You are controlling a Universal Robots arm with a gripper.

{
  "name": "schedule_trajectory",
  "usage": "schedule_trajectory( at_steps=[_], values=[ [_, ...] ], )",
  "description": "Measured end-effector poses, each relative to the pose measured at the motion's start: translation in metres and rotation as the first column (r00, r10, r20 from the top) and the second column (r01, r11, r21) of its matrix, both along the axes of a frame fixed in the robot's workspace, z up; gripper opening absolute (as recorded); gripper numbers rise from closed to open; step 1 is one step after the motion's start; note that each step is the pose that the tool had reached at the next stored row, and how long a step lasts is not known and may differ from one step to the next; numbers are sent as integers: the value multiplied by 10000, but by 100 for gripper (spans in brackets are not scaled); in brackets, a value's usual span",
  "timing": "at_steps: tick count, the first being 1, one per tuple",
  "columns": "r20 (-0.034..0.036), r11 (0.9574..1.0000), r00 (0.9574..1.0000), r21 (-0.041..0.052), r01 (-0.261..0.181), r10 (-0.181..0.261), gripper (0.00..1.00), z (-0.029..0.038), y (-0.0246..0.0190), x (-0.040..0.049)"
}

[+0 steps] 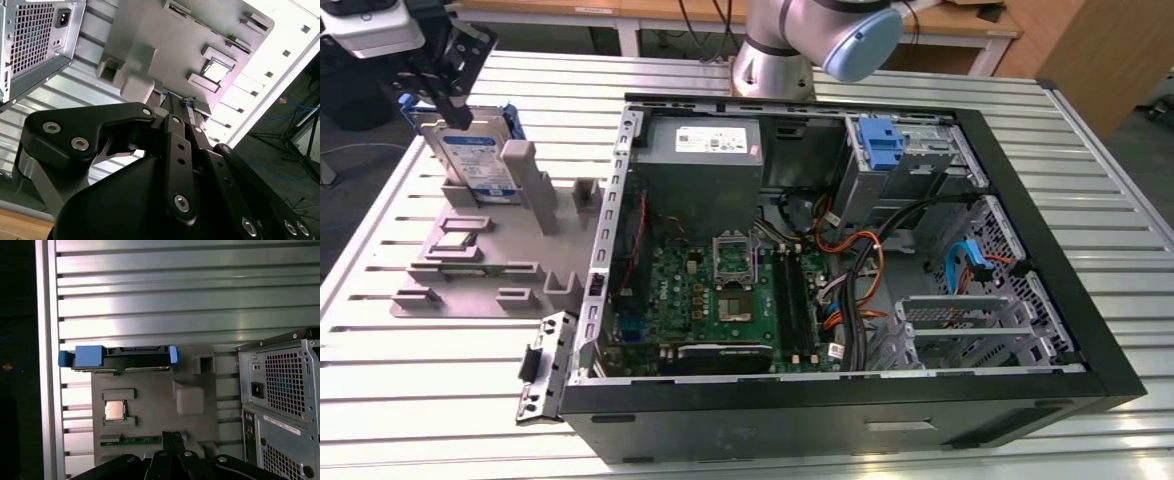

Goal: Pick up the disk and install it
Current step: 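Reach for the disk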

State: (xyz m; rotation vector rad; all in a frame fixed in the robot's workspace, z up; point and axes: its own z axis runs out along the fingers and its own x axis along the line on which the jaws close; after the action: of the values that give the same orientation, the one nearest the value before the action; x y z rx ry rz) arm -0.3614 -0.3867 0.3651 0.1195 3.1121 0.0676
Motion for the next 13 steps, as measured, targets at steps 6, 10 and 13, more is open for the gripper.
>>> schedule_trajectory(
  at_steps=[6,10,13],
  values=[
    [0,10000,10000,1,-2,2,11,-14,13,-46],
    [0,10000,10000,0,-1,1,11,-14,13,-47],
    [1,10000,10000,1,-1,1,11,-24,13,-50]
  ],
)
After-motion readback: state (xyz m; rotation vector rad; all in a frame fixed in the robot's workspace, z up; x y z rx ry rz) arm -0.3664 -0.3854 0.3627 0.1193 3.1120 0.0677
